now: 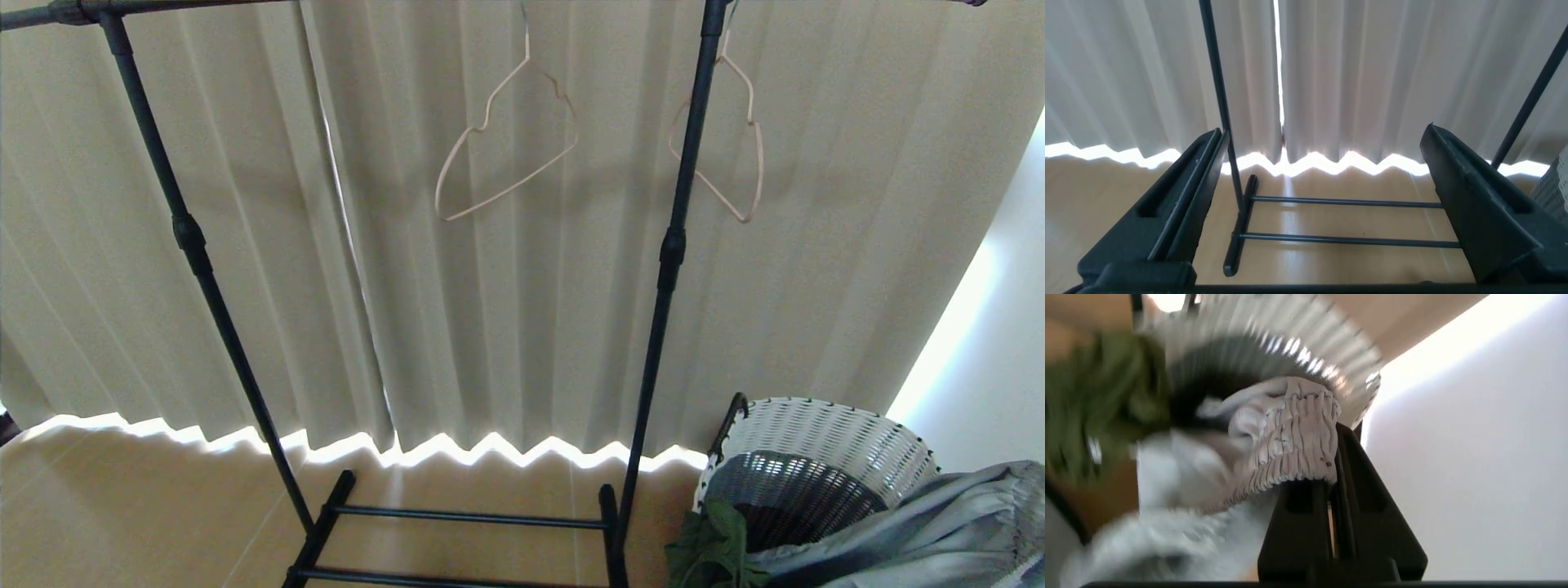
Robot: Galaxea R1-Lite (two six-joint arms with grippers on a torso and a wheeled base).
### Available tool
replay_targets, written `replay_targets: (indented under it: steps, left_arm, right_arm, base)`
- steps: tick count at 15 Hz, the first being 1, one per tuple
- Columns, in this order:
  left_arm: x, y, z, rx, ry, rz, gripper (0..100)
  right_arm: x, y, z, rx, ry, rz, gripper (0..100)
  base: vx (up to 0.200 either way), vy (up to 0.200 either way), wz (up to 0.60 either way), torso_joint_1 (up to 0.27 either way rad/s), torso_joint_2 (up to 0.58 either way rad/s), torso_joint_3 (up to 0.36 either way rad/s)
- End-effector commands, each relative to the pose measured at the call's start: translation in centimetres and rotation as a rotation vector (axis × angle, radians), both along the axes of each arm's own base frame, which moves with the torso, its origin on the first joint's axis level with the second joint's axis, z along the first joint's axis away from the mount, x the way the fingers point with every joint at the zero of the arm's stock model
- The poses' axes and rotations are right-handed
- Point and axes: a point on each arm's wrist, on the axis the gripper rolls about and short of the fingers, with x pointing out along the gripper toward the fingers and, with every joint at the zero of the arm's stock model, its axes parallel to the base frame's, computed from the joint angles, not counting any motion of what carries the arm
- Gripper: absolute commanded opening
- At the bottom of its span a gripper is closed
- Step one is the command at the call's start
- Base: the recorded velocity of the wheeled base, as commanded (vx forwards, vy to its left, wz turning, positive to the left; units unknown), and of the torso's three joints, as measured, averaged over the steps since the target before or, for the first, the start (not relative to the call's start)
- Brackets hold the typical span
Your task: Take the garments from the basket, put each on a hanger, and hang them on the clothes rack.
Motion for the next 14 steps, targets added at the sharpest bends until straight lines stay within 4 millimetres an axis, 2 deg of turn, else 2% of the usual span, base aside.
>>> replay_targets:
  steps: [1, 8, 14]
  left_arm:
    - [0.01, 0.00, 0.00, -0.002, 0.001, -0.004, 100]
    - [0.00, -0.01, -0.01, -0.005, 0.000, -0.002, 100]
    - [0.01, 0.00, 0.00, -0.005, 0.001, -0.003, 100]
  right_arm:
    - [-0.99, 0.14, 0.98, -0.002, -0.080, -0.008, 0]
    - [-0.88, 0.14, 0.72, -0.003, -0.071, -0.007, 0]
    - [-0.86, 0.15, 0.65, -0.005, -0.065, -0.004, 0]
  base:
    - [0.000, 0.000, 0.00, 0.000, 0.00, 0.000]
    - [0.000, 0.000, 0.00, 0.000, 0.00, 0.000]
    - [-0.200, 0.000, 0.00, 0.006, 0.00, 0.002]
